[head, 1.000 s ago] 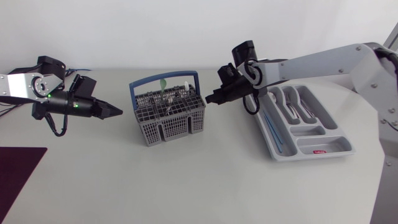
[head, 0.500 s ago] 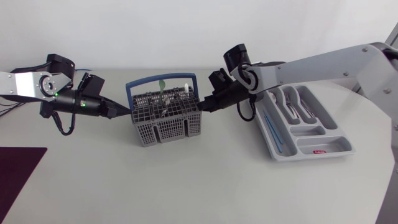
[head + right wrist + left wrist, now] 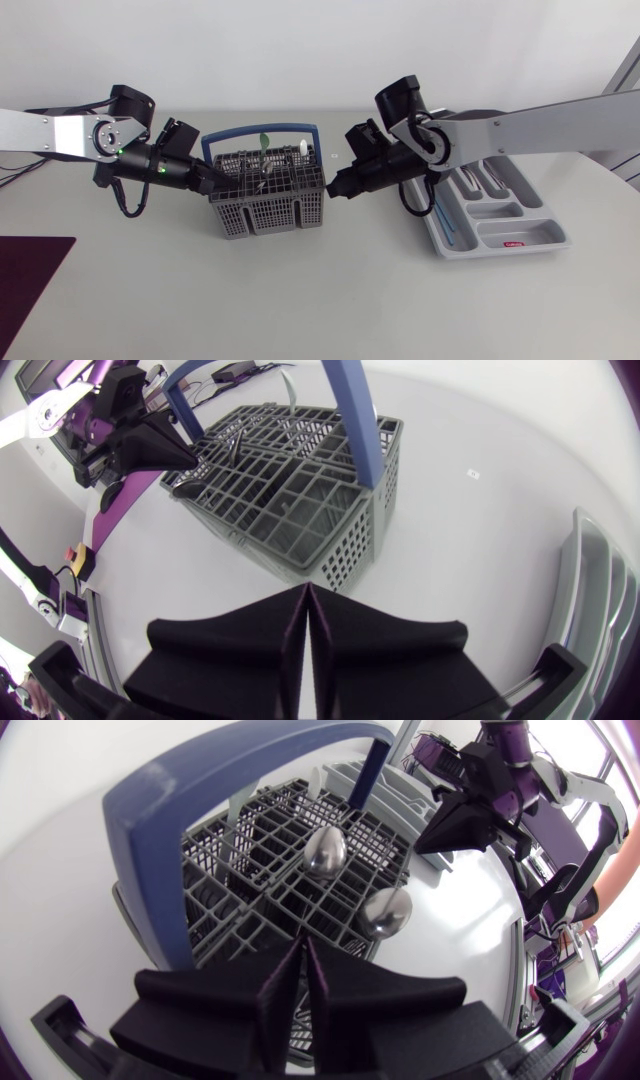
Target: Unload the cutlery basket into the drawer organizer.
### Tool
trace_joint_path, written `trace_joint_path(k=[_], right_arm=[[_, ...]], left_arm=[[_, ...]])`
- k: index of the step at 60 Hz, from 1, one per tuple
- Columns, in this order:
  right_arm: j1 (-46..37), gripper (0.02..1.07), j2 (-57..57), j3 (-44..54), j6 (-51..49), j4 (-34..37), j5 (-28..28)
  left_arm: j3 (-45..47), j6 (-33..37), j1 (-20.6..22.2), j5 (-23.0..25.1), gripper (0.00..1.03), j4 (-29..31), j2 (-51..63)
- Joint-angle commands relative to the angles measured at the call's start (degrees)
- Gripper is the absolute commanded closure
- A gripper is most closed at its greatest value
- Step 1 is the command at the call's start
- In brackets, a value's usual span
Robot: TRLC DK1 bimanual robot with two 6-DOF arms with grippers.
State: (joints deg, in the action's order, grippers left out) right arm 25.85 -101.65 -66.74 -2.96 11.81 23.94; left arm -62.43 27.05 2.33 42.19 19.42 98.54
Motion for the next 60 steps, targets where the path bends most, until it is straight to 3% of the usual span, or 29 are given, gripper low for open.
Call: trace_joint_path(k=[1, 20, 28, 38, 47, 60], right_arm=[[0.43, 1.01, 1.71, 2.49, 0.15, -0.56, -0.39], [-0.88, 1.01, 2.68, 1.53, -0.29, -0.56, -2.41], [-0.8, 1.01, 1.89, 0.21, -0.29, -0.56, -3.55], [-0.53, 1.01, -0.92, -1.64, -0.11, -1.35, -4.87], [-0.45, 1.01, -4.7, -3.57, -0.03, -2.23, -5.93], [1.22, 1.01, -5.84, -3.84, -0.03, -2.5, -5.66]], left_arm=[[0.65, -0.33, -0.66, 0.87, 0.87, 0.62, -1.25], [8.65, 2.31, -9.1, 1.4, 0.87, 2.82, -19.18], [9.52, 4.5, -11.2, -0.71, 0.87, 2.11, -18.39], [9.0, 4.24, -10.59, -5.54, 0.87, -4.21, -10.83], [6.62, 2.4, -7.51, -8.97, 0.87, -9.14, -3.27], [4.6, 1.25, -3.29, -9.15, 0.87, -9.66, 0.6]])
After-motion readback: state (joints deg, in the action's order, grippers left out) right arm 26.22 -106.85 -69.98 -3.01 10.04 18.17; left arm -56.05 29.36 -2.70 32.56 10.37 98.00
